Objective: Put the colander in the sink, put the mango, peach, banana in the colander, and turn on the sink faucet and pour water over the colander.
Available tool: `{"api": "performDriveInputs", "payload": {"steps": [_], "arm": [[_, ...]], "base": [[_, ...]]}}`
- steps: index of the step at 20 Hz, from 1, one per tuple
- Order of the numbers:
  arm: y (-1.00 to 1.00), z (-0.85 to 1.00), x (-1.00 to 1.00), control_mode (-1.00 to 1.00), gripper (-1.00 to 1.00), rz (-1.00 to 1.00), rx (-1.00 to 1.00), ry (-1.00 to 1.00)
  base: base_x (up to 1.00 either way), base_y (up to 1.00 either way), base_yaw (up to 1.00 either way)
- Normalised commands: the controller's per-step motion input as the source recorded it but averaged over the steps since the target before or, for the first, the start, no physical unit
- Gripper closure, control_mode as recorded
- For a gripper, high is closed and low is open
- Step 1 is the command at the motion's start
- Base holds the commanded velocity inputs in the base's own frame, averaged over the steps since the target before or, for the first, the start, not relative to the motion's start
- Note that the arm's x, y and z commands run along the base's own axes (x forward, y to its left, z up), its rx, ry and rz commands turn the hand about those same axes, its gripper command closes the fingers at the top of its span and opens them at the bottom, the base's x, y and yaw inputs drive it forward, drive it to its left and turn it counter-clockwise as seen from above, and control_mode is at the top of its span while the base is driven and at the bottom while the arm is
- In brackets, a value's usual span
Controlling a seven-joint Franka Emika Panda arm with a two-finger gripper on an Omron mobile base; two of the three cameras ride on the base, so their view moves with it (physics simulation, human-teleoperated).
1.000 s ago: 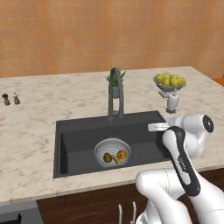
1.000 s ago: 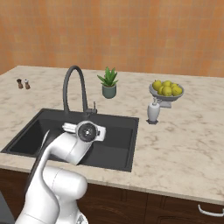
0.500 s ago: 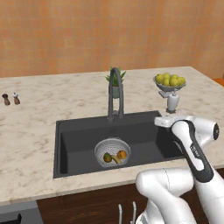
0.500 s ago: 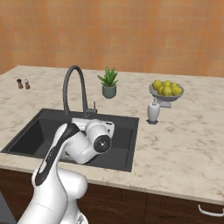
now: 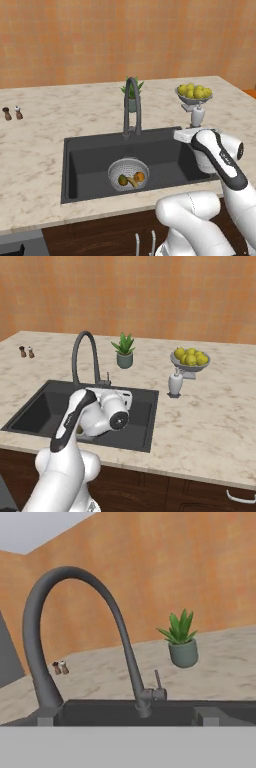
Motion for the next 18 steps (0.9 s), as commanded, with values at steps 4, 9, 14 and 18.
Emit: {"api": "performDriveInputs", "payload": {"steps": [4,9,14,18], "arm": [[0.0,0.02,0.11,-1.0,-1.0,0.0,0.0,-0.06],[0.0,0.0,0.19,-1.0,-1.0,0.01,0.0,-0.01],[0.0,0.0,0.07,-1.0,-1.0,0.0,0.0,0.0],[0.0,0.0,0.16,-1.0,-1.0,0.0,0.0,-0.01]], "base": [[0.0,0.0,0.0],[0.0,0.0,0.0],[0.0,0.0,0.0],[0.0,0.0,0.0]]}}
